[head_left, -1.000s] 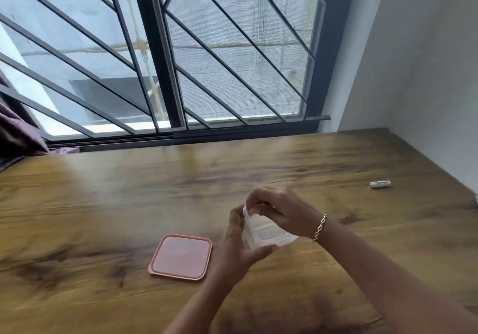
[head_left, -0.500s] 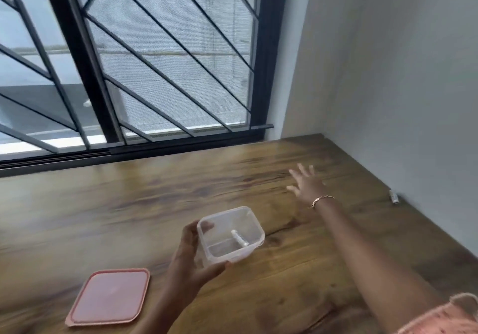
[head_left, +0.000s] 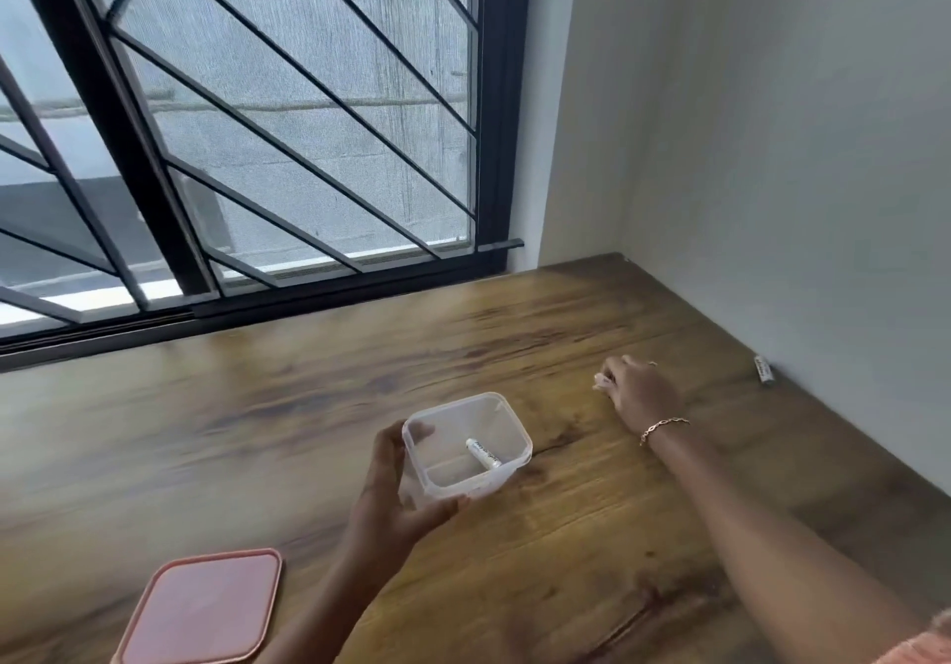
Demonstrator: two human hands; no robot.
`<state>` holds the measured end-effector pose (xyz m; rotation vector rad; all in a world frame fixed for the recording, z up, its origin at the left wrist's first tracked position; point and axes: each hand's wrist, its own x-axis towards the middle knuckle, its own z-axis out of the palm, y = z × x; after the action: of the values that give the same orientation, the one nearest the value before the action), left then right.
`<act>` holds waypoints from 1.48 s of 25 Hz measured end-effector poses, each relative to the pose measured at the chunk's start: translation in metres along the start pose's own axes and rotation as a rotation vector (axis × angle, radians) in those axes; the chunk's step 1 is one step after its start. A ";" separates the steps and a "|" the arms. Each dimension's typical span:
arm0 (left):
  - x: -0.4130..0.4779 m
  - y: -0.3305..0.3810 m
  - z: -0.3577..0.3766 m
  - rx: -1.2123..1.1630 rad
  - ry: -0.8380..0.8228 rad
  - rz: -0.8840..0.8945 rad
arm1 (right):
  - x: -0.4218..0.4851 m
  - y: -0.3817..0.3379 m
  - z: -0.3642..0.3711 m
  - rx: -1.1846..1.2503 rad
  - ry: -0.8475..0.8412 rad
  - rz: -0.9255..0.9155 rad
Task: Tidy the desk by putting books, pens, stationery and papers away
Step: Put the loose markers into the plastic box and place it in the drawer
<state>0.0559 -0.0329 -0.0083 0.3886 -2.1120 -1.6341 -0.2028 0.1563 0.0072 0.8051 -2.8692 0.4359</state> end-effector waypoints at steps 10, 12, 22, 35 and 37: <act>0.045 0.006 0.033 0.048 -0.059 0.061 | -0.030 -0.111 -0.060 -0.008 -0.116 -0.756; 0.054 0.008 0.040 0.054 -0.063 0.074 | -0.025 -0.104 -0.060 0.018 -0.121 -0.740; 0.093 0.010 0.056 0.061 -0.042 0.041 | 0.014 0.109 -0.050 -0.299 -0.129 0.412; 0.091 0.006 0.058 0.034 -0.031 0.006 | 0.008 0.140 -0.036 -0.214 -0.114 0.484; 0.091 0.010 0.058 0.036 -0.037 0.011 | 0.007 0.137 -0.038 -0.173 -0.030 0.511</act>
<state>-0.0511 -0.0243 0.0049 0.3597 -2.1693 -1.6110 -0.2789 0.2769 0.0120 0.0415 -3.0645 0.2158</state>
